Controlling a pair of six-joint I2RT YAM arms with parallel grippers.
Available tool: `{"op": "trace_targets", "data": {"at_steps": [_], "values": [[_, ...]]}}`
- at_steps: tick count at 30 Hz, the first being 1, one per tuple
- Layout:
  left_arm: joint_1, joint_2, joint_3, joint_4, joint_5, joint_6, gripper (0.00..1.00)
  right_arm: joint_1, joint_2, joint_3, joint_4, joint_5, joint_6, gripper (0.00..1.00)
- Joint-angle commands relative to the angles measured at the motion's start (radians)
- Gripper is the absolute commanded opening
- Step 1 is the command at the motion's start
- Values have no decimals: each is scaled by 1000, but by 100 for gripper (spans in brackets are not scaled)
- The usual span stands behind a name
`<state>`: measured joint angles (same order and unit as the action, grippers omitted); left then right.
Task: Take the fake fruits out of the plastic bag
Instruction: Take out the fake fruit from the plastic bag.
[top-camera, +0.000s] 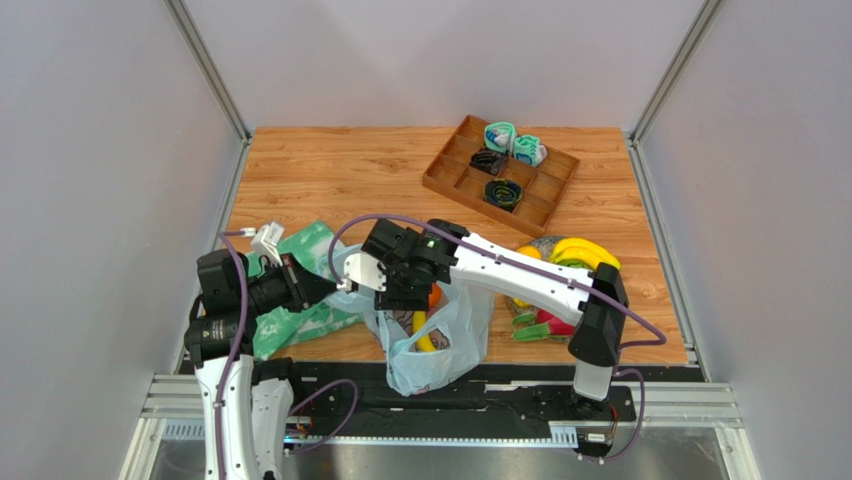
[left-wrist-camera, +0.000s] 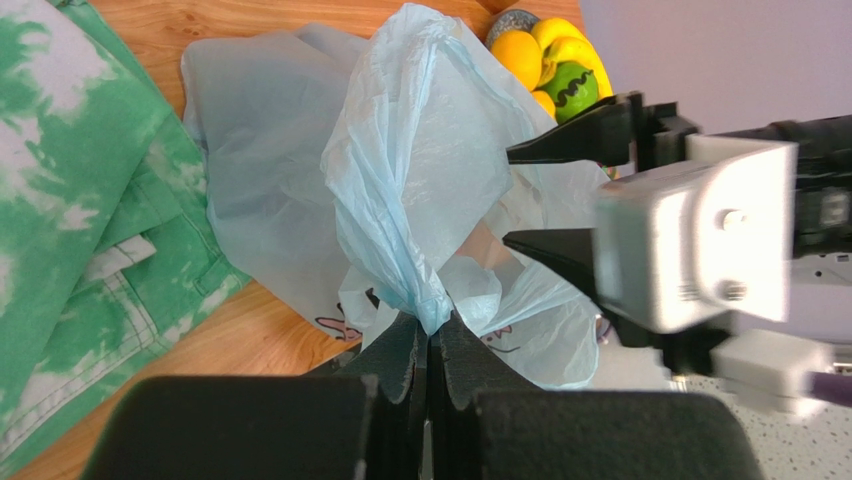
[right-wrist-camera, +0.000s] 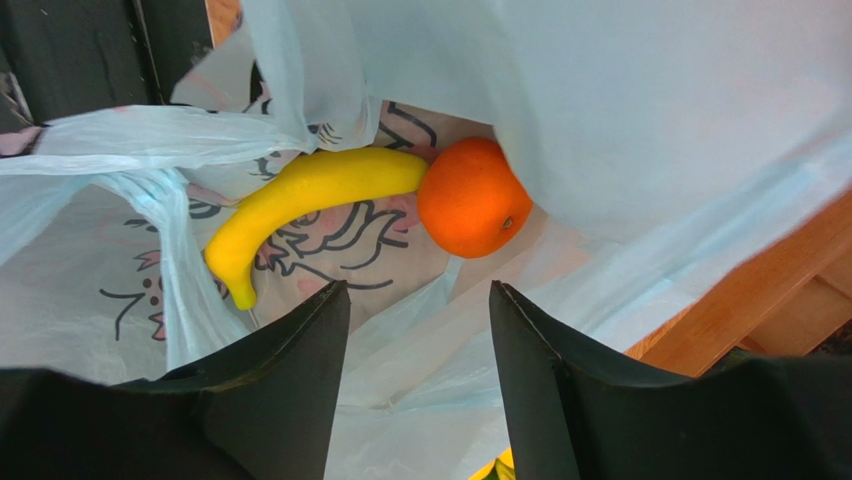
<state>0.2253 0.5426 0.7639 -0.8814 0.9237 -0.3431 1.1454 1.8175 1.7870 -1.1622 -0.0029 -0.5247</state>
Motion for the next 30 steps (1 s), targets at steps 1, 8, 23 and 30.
{"op": "trace_targets", "data": {"at_steps": [1, 8, 23, 30], "values": [[11, 7, 3, 44, 32, -13, 0, 4, 91, -32, 26, 93, 5, 64], [9, 10, -2, 48, 47, -19, 0, -21, 229, -40, 90, 204, 31, 83], [11, -10, -17, 65, 44, -39, 0, -70, 370, -8, 133, 314, -43, 70], [11, 6, -14, 93, 50, -56, 0, -75, 332, 248, -79, 192, -52, 40]]}}
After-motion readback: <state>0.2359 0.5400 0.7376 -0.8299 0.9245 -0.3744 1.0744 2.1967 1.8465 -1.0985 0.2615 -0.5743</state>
